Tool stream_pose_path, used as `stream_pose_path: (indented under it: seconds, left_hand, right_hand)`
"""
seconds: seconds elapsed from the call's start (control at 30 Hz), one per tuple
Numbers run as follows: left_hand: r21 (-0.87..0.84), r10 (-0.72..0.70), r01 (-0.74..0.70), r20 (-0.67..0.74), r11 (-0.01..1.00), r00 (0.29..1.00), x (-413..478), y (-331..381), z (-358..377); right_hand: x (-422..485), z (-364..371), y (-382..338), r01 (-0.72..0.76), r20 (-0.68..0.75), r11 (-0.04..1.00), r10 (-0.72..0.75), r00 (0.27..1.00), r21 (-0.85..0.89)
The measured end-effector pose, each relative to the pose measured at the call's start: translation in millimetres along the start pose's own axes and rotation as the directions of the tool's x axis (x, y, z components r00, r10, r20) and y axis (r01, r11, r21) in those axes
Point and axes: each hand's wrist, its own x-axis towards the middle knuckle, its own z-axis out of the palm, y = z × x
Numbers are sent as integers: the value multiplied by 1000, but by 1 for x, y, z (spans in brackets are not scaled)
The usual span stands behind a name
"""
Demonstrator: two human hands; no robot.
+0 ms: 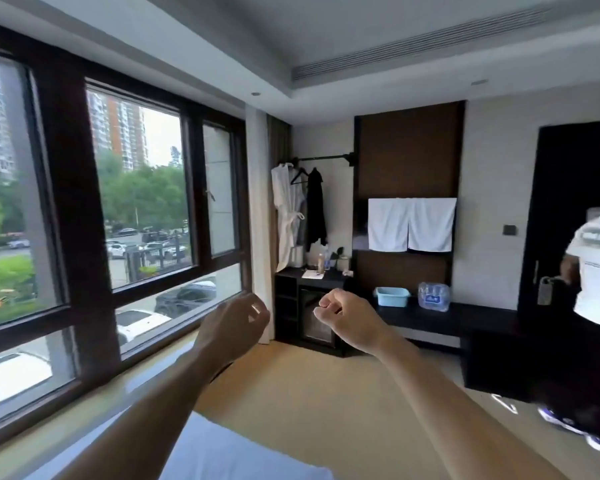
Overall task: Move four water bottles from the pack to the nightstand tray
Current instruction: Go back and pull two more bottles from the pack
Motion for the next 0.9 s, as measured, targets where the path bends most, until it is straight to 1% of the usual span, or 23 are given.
stream_pose_path:
  seconds: [0.07,0.17,0.3,0.43,0.53,0.63,0.73,0.9]
  left_hand:
    - [-38,37,-35,54,999,998,55,39,57]
    - [-121,87,-75,99,990,991,137,84,129]
    - [-191,122,-91,155,977,980,240,118,213]
    - [-216,164,-122,192,969,968,346,119,300]
    - [-221,184,-138,199,965,963,439,109,369]
    - [-253,180,-118,235,960,955,536,99,436]
    - [-239,171,-96,320,966,932,634,99,490]
    - [-222,182,-105,364,969,913,779,122,573]
  right_hand:
    - [32,-39,58,-59,-38,998,58,998,-15]
    - [83,-86,136,-131,-71,990,127,989,-47]
    - [160,-123,229,-226,-97,973,221,970,-44]
    - [250,-129,320,-287,-161,957,276,948,-47]
    - [328,-125,390,-307,-232,951,290,929,-44]
    - [411,-129,453,-342,-295,939,316,902,-38]
    - [494,-149,504,-420,-312,907,392,865,-27]
    - [610,-198,592,-506,-351,860,456,818,-60]
